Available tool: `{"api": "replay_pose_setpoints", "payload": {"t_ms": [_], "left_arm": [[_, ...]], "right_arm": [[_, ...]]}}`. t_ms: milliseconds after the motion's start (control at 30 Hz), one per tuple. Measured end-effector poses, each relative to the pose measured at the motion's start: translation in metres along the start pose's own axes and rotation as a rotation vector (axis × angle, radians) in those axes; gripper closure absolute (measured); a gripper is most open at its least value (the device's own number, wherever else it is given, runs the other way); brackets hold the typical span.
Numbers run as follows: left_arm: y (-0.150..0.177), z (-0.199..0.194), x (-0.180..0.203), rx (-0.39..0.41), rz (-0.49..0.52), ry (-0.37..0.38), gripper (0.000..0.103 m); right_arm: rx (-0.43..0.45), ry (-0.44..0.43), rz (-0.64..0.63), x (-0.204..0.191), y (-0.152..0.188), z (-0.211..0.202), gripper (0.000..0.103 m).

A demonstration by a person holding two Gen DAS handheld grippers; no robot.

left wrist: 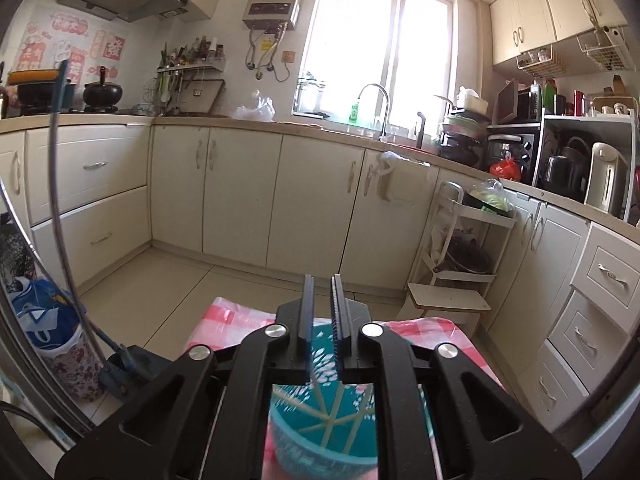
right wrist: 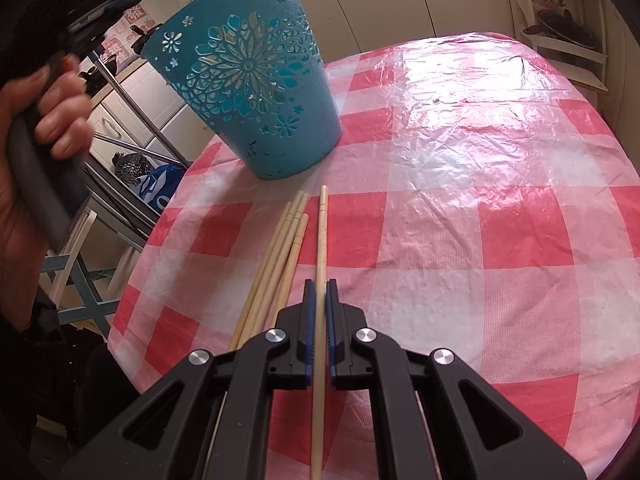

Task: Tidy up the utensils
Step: 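Drop the left tool's chopstick into the basket while the right tool holds its chopstick, then bring the open left tool back toward the chopsticks beside the basket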

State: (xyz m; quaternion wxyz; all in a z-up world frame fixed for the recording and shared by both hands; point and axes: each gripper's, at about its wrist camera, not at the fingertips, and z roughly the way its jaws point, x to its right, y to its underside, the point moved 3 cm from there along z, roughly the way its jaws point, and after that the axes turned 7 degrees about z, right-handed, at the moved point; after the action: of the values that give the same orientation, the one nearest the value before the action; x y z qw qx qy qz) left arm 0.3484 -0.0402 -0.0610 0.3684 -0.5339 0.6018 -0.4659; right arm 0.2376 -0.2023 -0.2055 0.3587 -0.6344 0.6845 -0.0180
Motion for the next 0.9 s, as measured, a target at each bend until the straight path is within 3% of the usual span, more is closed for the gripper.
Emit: {"api": "replay_pose_setpoints", "payload": {"t_ms": [133,267,433,633,900], "left_arm": [[0.015,-0.038,-0.02,0.014,-0.023,-0.033,0.073],[0.045,-0.056,-0.034,-0.032,-0.022,-0.058,0.065],[0.101,-0.04,-0.04,-0.2,0.01,-0.055,0.061],[0.146,-0.017,-0.034,-0.323,0.053,-0.061,0.055],[0.146,-0.004,-0.027,-0.366,0.074,-0.085,0.031]], "right_arm": [[0.014,0.019,-0.007,-0.002,-0.003,0.002,0.097],[0.027,0.026,-0.007,-0.003,-0.007,0.007,0.097],[0.041,0.061,-0.048,-0.009,-0.008,0.01,0.097],[0.053,0.098,-0.101,-0.014,-0.006,0.012,0.098],[0.049,0.049,-0.041,-0.004,-0.008,0.011,0.097]]}}
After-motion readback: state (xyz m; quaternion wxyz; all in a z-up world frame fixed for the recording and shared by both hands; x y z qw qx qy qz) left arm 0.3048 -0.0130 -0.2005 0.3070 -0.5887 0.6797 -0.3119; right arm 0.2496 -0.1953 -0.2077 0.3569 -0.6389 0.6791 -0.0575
